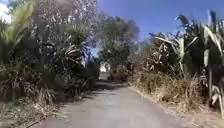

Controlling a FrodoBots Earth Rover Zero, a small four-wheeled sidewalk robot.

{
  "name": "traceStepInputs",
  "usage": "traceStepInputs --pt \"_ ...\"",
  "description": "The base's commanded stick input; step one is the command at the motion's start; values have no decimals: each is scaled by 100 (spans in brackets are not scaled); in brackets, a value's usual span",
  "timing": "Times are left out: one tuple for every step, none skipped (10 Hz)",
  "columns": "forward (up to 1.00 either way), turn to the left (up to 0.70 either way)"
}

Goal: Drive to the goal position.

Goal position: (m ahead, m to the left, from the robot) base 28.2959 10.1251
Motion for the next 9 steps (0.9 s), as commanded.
traceStepInputs --pt "85 0" --pt "85 0" --pt "85 0" --pt "85 0" --pt "85 0" --pt "85 0" --pt "85 0" --pt "85 0" --pt "85 0"
